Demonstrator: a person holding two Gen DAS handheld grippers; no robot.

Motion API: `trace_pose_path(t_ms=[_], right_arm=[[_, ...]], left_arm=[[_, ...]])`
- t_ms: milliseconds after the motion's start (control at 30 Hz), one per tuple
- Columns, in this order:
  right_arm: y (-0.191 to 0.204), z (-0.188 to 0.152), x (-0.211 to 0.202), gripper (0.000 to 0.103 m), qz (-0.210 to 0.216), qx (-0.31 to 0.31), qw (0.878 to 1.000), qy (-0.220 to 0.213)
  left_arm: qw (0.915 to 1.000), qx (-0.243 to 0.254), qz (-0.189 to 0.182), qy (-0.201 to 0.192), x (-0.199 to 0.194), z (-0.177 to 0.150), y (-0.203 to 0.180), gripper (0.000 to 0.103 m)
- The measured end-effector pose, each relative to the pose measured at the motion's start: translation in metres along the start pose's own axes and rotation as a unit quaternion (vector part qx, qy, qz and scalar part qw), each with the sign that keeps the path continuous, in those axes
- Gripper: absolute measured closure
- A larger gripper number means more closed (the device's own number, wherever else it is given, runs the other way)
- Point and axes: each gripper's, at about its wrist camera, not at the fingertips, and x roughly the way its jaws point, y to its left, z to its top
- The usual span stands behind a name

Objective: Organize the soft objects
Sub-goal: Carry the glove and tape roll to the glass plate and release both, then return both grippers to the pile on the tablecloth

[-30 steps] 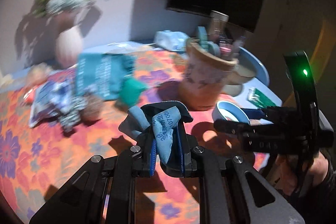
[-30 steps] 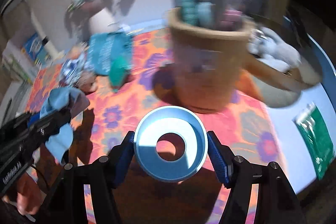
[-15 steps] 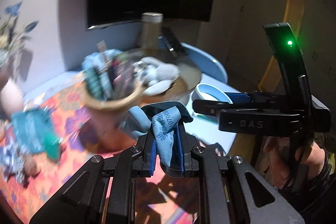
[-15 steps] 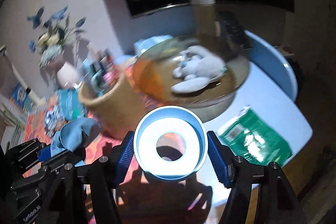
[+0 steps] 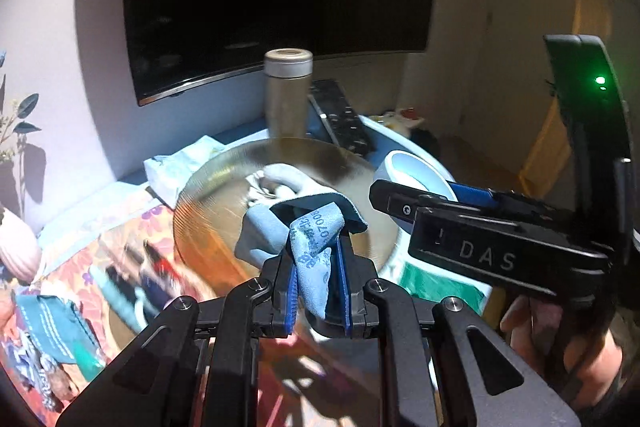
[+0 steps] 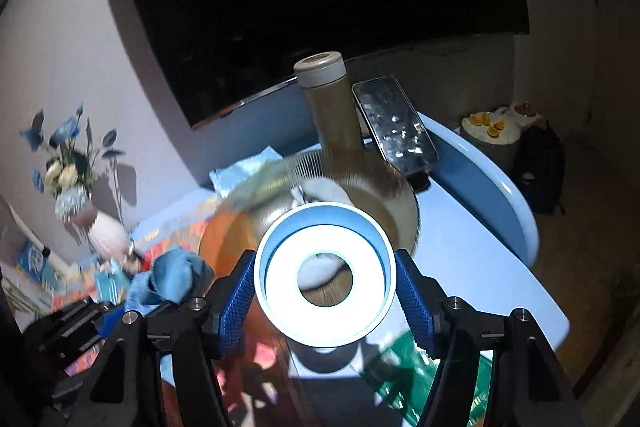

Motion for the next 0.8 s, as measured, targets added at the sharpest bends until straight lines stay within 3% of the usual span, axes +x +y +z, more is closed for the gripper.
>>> trace_pose_path(t_ms=[300,367,433,500,800], right_arm=[[-0.005,0.024,0.050,0.036,0.002,0.030,0.999,0.030],[-0.009,0.026,0.058,0.035,0.010,0.044,0.998,0.041],[-0.013,0.027,0.063,0.035,0.025,0.053,0.997,0.047],[-0.017,0.024,0.061,0.034,0.024,0.062,0.997,0.043],[-0.015,0.013,0.037,0.034,0.026,0.061,0.997,0.036]], left_arm=[[0.9991,-0.026,0.032,0.011,0.039,0.018,0.023,0.089],[0.9991,-0.030,0.029,0.005,0.041,0.019,0.025,0.074],[0.9990,-0.032,0.031,-0.005,0.040,0.020,0.027,0.047],[0.9988,-0.033,0.036,-0.008,0.038,0.021,0.028,0.034],[0.9992,-0.017,0.027,-0.024,0.011,0.012,0.022,0.034]])
